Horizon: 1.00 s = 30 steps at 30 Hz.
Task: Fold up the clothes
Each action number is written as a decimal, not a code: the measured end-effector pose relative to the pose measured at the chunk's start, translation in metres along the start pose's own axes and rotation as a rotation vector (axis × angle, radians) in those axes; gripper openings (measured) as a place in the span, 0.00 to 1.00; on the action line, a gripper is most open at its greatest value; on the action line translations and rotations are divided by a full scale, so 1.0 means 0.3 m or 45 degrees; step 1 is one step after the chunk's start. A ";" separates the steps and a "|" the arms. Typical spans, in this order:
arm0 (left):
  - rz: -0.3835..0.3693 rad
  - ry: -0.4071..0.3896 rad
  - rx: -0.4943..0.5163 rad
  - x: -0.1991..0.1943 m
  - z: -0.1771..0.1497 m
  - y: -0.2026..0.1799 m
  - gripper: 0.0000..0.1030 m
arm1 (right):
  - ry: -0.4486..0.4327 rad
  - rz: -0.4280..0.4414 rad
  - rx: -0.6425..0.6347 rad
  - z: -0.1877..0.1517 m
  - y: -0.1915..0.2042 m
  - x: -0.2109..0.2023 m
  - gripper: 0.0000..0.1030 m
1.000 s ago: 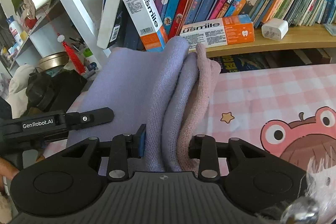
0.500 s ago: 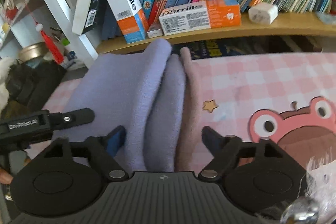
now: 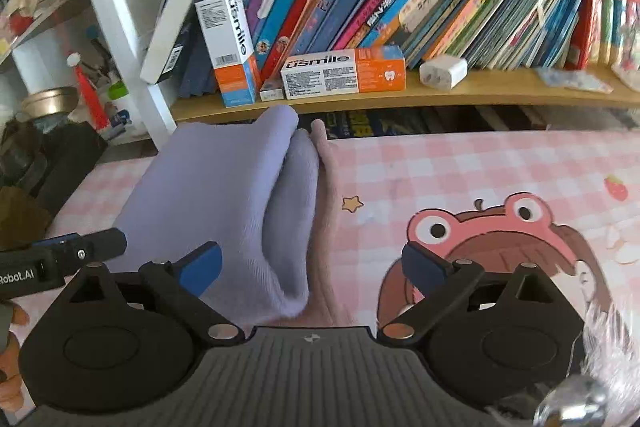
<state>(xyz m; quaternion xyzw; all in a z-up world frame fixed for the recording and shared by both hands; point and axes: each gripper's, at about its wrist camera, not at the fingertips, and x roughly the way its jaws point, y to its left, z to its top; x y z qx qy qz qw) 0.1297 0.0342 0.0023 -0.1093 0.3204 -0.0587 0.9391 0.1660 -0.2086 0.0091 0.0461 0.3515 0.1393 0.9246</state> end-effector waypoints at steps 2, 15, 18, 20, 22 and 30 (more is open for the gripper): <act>0.021 -0.001 0.004 -0.020 -0.025 -0.007 0.88 | -0.006 -0.014 -0.013 -0.027 0.006 -0.018 0.95; 0.229 -0.076 0.185 -0.125 -0.140 -0.069 0.97 | -0.035 -0.107 -0.089 -0.192 0.044 -0.118 0.99; 0.249 -0.064 0.179 -0.137 -0.163 -0.074 0.97 | -0.035 -0.128 -0.098 -0.219 0.048 -0.131 1.00; 0.255 -0.058 0.172 -0.147 -0.177 -0.083 0.97 | -0.031 -0.133 -0.093 -0.233 0.051 -0.142 1.00; 0.257 -0.056 0.174 -0.159 -0.191 -0.092 0.97 | -0.023 -0.134 -0.083 -0.248 0.055 -0.154 1.00; 0.256 -0.048 0.196 -0.189 -0.220 -0.108 0.97 | -0.003 -0.136 -0.064 -0.299 0.064 -0.195 1.00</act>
